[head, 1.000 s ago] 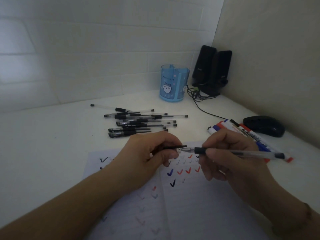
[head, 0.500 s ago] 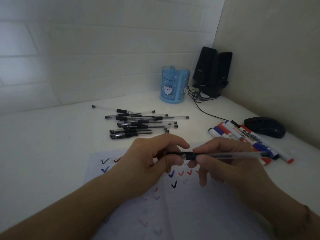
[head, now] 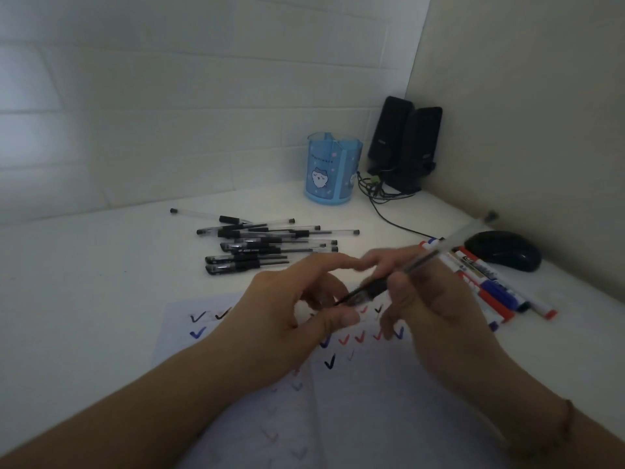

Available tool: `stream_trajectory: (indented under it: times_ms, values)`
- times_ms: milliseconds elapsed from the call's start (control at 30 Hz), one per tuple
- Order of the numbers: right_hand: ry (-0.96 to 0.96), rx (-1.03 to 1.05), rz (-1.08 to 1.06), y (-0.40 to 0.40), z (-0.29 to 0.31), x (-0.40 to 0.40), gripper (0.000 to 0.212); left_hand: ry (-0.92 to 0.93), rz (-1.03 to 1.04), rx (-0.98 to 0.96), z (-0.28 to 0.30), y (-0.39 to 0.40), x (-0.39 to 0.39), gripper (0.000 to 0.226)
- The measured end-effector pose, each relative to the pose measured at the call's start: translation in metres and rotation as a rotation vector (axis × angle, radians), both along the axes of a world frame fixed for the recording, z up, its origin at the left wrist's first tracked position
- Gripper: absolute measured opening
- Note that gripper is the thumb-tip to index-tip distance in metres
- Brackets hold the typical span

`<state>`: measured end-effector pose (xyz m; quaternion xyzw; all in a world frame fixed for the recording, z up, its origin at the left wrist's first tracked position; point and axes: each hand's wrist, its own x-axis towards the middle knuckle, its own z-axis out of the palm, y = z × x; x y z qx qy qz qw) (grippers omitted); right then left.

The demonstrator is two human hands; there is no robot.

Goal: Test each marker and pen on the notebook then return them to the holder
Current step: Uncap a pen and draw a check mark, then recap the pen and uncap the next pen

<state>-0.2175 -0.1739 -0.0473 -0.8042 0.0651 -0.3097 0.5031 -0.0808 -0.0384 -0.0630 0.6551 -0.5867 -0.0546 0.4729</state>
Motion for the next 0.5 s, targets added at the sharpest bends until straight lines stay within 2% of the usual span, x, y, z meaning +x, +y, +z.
stream_trajectory:
  times_ms: [100, 200, 300, 367, 500]
  values:
    - [-0.023, -0.076, -0.114, -0.017, 0.012, -0.01, 0.006, -0.196, 0.2, 0.047, -0.002, 0.002, 0.013, 0.039]
    - [0.141, -0.346, -0.465, -0.048, 0.02, -0.025, 0.021, -0.322, 0.463, 0.075, -0.006, 0.003, 0.037, 0.033]
    - [0.35, -0.468, -0.748, -0.076, 0.017, -0.032, 0.024, -0.377, 0.691, 0.217, -0.008, 0.005, 0.055, 0.024]
    - [0.489, -0.486, -0.81, -0.087, 0.011, -0.032, 0.026, -0.358, 0.76, 0.289, -0.008, 0.005, 0.057, 0.022]
    - [0.714, -0.546, -0.777, -0.093, 0.005, -0.03, 0.028, -0.362, 0.783, 0.349, -0.009, 0.003, 0.056, 0.019]
